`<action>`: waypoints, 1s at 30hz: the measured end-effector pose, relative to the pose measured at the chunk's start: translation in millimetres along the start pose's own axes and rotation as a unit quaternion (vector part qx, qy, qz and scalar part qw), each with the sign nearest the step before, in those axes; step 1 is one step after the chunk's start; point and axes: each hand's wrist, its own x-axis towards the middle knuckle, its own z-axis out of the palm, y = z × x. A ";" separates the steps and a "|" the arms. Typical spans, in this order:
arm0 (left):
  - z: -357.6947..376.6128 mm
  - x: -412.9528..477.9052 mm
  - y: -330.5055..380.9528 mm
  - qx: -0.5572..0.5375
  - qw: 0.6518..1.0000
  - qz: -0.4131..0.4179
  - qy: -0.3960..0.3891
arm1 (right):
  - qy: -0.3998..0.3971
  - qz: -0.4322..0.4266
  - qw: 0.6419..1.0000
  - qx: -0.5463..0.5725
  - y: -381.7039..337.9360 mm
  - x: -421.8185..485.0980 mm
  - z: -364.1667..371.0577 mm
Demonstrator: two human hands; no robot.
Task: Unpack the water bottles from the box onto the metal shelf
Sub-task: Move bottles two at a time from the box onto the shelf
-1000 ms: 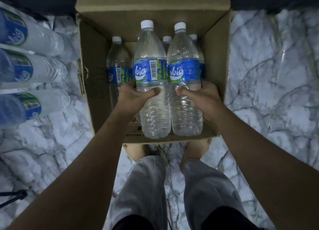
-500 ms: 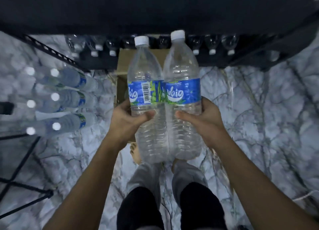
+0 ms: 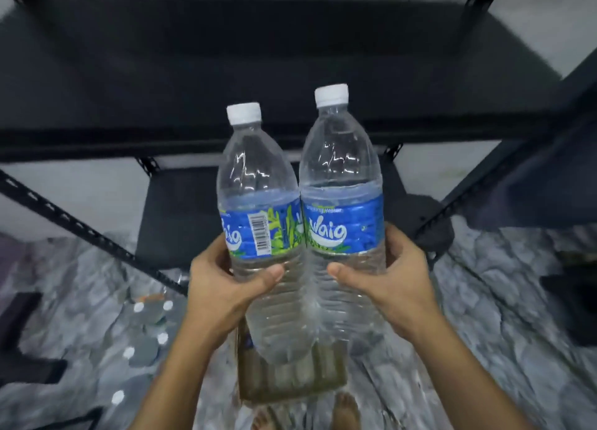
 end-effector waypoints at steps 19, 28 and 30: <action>22.8 102.5 197.5 0.076 0.968 0.222 0.091 | 0.009 -0.201 0.979 0.033 -190.6 98.7 -11.6; 35.5 160.3 202.7 0.077 0.953 0.254 0.145 | 0.000 -0.230 0.973 0.028 -207.3 170.4 -2.4; 33.2 171.0 198.7 0.078 0.955 0.248 0.143 | 0.007 -0.222 0.974 0.033 -203.3 179.6 2.8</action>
